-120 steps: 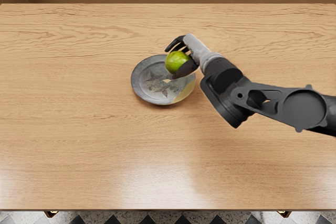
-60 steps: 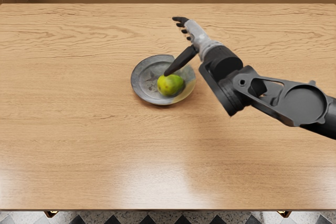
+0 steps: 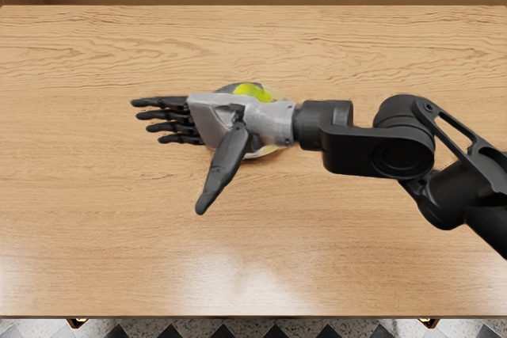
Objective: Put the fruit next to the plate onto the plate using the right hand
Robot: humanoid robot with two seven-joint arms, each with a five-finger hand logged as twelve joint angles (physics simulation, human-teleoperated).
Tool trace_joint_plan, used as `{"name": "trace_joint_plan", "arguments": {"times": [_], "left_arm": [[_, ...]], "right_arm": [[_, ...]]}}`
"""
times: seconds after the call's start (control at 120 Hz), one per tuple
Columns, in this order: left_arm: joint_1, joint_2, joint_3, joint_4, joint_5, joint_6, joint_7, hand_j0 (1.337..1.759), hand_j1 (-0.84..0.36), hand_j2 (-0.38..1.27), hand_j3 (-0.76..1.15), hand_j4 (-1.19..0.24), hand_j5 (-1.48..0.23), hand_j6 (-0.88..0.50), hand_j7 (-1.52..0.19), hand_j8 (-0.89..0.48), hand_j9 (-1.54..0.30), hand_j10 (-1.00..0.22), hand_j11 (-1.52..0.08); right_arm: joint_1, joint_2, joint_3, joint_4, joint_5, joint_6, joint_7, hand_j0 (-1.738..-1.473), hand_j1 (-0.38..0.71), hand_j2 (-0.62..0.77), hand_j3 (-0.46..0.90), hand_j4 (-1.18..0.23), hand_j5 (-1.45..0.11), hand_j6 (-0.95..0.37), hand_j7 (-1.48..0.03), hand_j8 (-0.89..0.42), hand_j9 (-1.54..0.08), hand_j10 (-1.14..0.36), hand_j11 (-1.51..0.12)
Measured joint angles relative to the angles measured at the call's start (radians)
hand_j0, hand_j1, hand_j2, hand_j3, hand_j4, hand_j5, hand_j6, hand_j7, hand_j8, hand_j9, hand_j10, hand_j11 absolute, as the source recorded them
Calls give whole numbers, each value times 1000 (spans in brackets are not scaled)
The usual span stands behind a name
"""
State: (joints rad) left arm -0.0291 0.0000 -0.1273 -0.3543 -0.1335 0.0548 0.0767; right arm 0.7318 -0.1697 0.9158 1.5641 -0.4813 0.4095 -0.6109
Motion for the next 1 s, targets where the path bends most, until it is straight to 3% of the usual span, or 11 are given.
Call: {"name": "trace_joint_plan", "arguments": {"times": [0.183, 0.392, 0.633, 1.0], "left_arm": [[5, 0, 0, 0, 0, 0, 0, 1658, 328, 3, 0, -17, -23, -17, -23, -17, -23, -17, -23], [34, 0, 0, 0, 0, 0, 0, 1658, 328, 3, 0, -17, -23, -17, -23, -17, -23, -17, -23], [49, 0, 0, 0, 0, 0, 0, 1658, 328, 3, 0, -17, -23, -17, -23, -17, -23, -17, -23], [54, 0, 0, -1, 0, 0, 0, 1658, 328, 3, 0, -17, -23, -17, -23, -17, -23, -17, -23]], "right_arm": [[-316, -4, 330, 0, 94, 167, 0, -1658, -346, 1, 0, -4, -5, -3, -5, -3, -5, -3, -5], [-556, -72, 611, -1, 232, 197, 0, -1658, -348, 1, 0, -1, -2, -1, -2, -1, -2, -1, -2], [-656, -206, 770, -3, 364, 201, 0, -1658, -349, 1, 0, 0, -1, 0, -1, 0, -1, 0, -1], [-702, -233, 845, -4, 408, 201, 0, -1658, -349, 1, 0, 0, 0, 1, 0, 1, 0, 0, 0]]}}
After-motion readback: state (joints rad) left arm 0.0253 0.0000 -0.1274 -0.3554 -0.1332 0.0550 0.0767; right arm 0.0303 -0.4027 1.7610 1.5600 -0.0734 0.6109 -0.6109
